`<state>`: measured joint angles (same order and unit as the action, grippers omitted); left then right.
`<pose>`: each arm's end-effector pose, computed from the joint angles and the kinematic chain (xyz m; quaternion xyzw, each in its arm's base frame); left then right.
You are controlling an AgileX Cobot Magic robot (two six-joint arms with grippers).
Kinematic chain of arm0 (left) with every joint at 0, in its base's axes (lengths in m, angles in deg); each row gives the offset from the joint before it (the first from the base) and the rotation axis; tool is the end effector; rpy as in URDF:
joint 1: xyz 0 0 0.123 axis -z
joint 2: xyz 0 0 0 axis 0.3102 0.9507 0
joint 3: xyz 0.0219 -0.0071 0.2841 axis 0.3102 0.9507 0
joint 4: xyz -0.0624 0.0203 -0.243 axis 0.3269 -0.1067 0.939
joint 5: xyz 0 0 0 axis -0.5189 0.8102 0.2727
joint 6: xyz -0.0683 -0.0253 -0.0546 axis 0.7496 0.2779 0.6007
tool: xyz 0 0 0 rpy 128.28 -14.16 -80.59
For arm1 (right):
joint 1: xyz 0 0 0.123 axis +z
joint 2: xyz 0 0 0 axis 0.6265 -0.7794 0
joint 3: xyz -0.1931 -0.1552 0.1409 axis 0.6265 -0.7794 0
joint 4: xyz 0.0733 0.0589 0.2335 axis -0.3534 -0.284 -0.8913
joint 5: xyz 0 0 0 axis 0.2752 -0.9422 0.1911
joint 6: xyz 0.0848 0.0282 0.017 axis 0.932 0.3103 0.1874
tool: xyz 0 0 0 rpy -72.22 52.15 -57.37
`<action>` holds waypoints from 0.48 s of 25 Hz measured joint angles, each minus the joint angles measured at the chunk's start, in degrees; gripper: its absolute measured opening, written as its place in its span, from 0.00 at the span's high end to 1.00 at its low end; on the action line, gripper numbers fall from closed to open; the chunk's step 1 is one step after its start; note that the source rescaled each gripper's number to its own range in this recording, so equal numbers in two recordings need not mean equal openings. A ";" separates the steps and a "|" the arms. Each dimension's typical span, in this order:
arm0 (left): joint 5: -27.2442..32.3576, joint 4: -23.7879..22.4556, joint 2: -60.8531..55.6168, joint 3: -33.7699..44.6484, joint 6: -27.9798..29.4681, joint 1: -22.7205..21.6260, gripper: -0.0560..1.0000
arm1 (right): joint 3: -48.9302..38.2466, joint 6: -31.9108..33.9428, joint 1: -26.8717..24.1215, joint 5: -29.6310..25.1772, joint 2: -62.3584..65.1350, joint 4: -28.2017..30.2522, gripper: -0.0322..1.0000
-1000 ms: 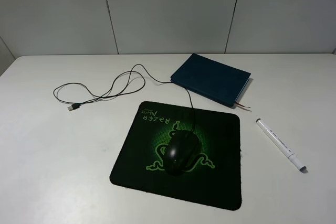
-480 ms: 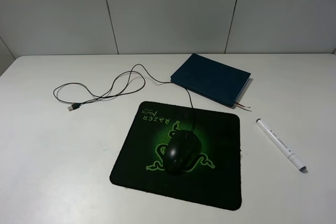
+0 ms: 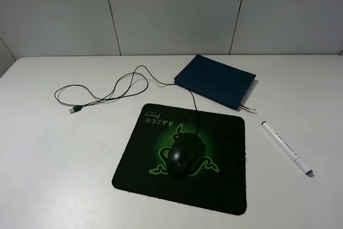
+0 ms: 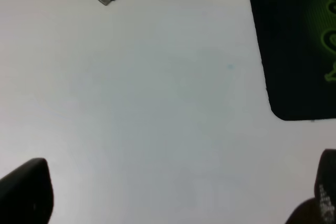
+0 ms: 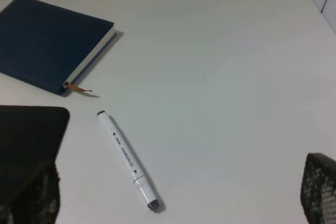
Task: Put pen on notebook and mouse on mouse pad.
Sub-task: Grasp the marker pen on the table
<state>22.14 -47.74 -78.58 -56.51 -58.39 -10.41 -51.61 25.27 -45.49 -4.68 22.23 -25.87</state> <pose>0.0166 -0.0088 0.2743 0.1056 0.8838 -0.0471 0.4534 -0.0037 0.0017 0.2782 0.0491 0.8431 -0.0231 0.5350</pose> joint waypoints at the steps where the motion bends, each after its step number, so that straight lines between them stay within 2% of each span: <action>1: -0.06 0.00 -0.84 0.00 0.00 -0.52 0.00 | 0.00 0.00 0.00 0.00 0.00 0.00 0.00; 5: -0.02 0.00 -5.00 0.00 -0.23 -2.40 0.00 | 0.00 0.00 0.00 0.00 0.00 0.00 0.00; 12: -0.02 -0.01 -8.57 0.00 -0.59 -2.67 0.00 | 0.00 0.00 0.00 0.00 0.00 0.00 0.00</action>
<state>22.11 -47.75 -87.15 -56.51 -58.98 -13.08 -51.61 25.27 -45.49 -4.68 22.23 -25.87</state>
